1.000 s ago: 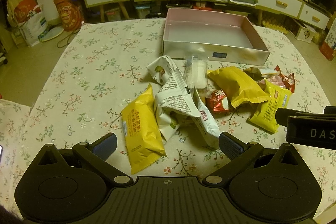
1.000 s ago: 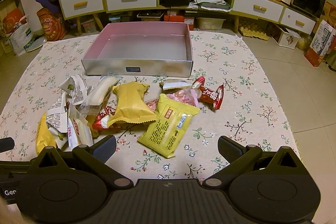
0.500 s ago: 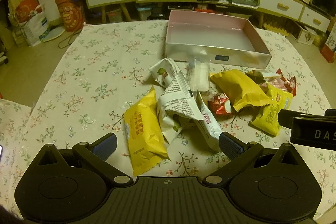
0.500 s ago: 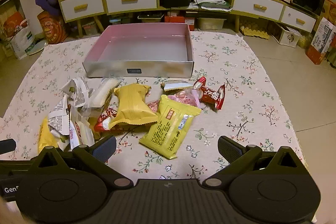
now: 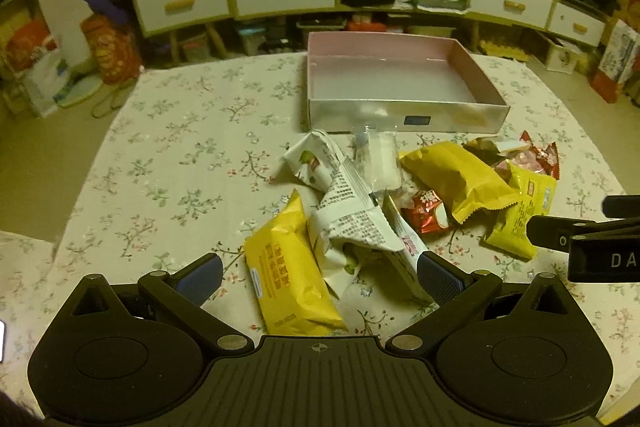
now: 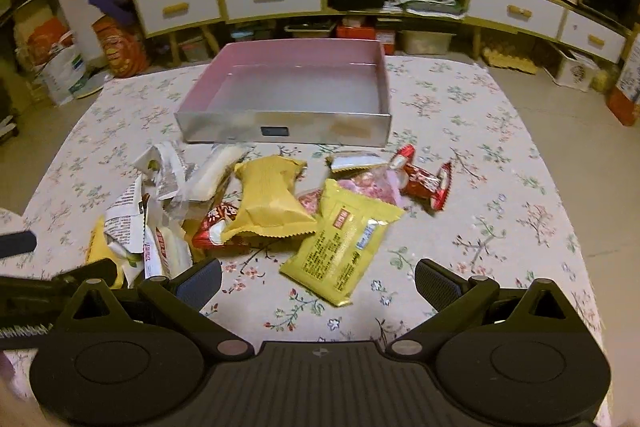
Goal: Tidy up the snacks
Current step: 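Grasp the yellow wrapped cake with the right gripper while the left grasps a white paper pastry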
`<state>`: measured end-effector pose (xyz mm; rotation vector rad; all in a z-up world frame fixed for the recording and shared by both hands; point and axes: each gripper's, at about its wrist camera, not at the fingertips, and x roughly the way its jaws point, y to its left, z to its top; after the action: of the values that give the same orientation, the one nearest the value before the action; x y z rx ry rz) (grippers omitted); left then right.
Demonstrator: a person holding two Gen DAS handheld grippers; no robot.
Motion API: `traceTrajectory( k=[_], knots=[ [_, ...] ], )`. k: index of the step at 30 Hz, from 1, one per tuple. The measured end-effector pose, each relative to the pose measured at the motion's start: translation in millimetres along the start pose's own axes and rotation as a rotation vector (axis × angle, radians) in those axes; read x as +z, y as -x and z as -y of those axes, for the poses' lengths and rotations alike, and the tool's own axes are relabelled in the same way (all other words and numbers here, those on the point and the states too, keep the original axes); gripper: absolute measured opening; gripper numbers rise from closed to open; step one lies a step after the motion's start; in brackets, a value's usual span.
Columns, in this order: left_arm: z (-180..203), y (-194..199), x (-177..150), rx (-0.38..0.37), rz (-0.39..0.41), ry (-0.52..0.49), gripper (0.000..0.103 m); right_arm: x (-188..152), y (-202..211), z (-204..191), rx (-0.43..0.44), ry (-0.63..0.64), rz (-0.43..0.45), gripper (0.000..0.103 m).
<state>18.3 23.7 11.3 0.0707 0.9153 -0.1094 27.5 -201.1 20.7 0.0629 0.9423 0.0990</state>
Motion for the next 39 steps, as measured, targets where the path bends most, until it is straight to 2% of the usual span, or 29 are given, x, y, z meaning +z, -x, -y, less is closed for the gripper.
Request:
traceTrajectory(
  k=[4,6,10,13,16,18,20,25,27,28,34,39],
  knots=[
    [-15,-10,9,-0.06,-0.002,0.004,0.103,7,-5,3,0.054,0.024,0.028,0.075],
    [-22,-17,13,-0.088,0.008,0.017,0.102,13,-8,6,0.11,0.03,0.038,0.071],
    [-42,-37,23,-0.17,0.004,0.1,0.1,28,-19,13,0.199,0.001,0.029,0.065],
    [-50,-50,30,-0.232,-0.018,0.149,0.094,37,-30,14,0.251,-0.014,0.031,0.059],
    [-52,-61,37,-0.302,-0.038,0.156,0.089,43,-39,12,0.294,-0.018,0.029,0.053],
    [-51,-67,41,-0.336,-0.052,0.15,0.077,46,-45,10,0.325,-0.024,0.022,0.051],
    [-50,-72,42,-0.358,-0.071,0.142,0.072,49,-50,8,0.344,-0.025,0.012,0.048],
    [-45,-72,42,-0.359,-0.079,0.092,0.065,51,-66,5,0.325,-0.011,-0.027,0.041],
    [-45,-70,42,-0.376,-0.073,0.071,0.055,50,-72,5,0.317,-0.011,-0.048,0.037],
    [-45,-68,42,-0.387,-0.069,0.054,0.053,49,-73,6,0.316,-0.011,-0.057,0.035],
    [-48,-61,37,-0.473,-0.045,-0.059,0.053,45,-76,6,0.31,0.002,-0.088,0.028],
    [-50,-53,27,-0.522,0.001,-0.211,0.056,44,-77,6,0.309,0.01,-0.09,0.027]
  ],
)
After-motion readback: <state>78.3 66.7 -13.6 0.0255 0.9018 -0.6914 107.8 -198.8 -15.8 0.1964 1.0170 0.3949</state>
